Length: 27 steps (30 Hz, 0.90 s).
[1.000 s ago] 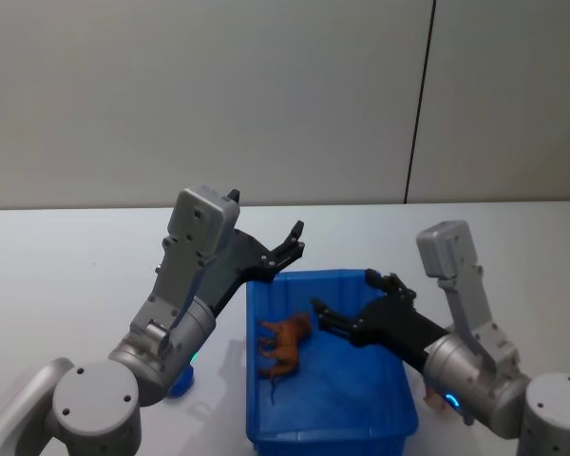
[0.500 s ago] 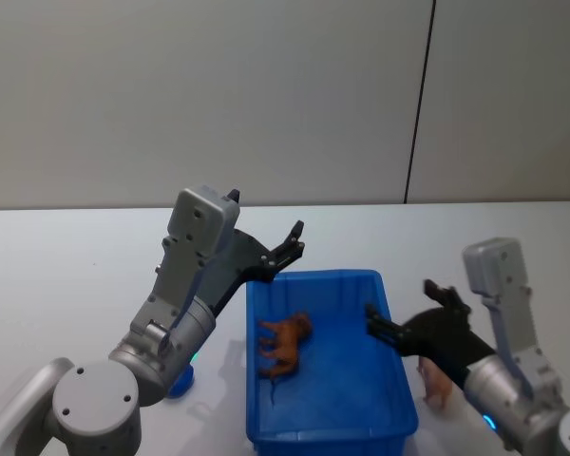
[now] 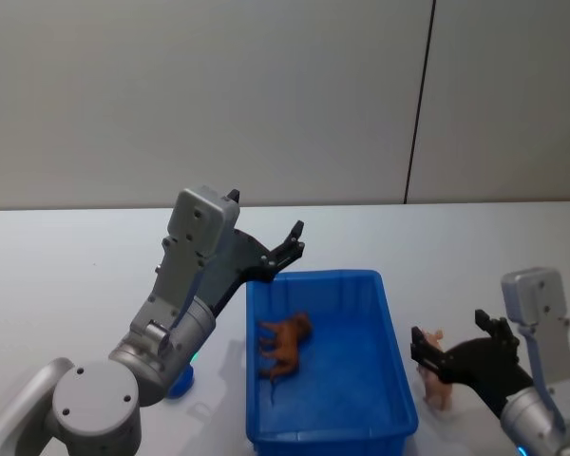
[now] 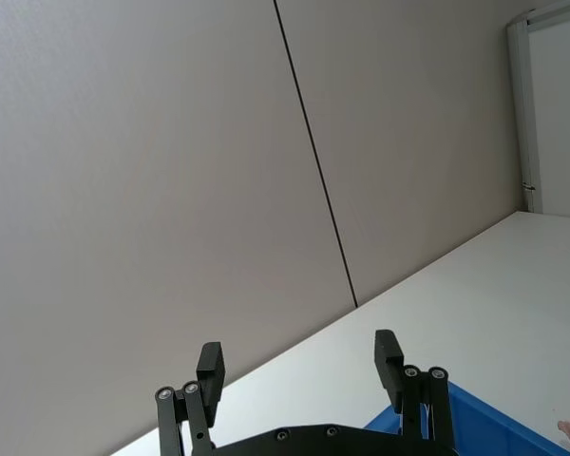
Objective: Pick up the two dolls from the table and place them into the box.
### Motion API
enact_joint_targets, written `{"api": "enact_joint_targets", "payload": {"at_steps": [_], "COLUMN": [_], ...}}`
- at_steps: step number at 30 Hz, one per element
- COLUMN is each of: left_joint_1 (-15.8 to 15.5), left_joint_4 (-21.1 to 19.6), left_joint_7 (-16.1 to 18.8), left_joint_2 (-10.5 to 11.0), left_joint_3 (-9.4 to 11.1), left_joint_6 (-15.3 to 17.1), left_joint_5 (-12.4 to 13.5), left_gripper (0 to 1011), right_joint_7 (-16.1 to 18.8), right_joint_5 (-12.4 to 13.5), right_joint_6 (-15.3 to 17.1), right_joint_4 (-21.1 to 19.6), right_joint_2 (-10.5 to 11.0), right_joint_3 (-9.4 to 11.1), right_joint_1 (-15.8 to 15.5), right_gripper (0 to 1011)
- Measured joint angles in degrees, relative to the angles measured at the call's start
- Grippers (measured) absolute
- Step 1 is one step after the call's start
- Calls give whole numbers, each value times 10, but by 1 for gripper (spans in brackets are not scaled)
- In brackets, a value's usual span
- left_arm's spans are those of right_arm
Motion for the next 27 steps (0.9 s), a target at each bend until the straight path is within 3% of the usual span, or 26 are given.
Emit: {"api": "enact_joint_targets", "payload": {"at_steps": [11,23,27], "left_joint_1": [0,0,0], "left_joint_4": [0,0,0], "left_joint_7": [0,0,0], "left_joint_2": [0,0,0], "left_joint_3": [0,0,0], "left_joint_6": [0,0,0], "left_joint_5": [0,0,0], "left_gripper": [1001,1001,1001], "right_joint_7": [-3,9,14], "right_joint_5": [7,5,1], "right_joint_6": [2,-3,-5], "right_joint_4": [13,56,71], "right_joint_2": [4,-6,-11], "right_joint_3": [3,0,-2], "right_joint_1": [-12,-4,1], "right_gripper": [1001,1001,942]}}
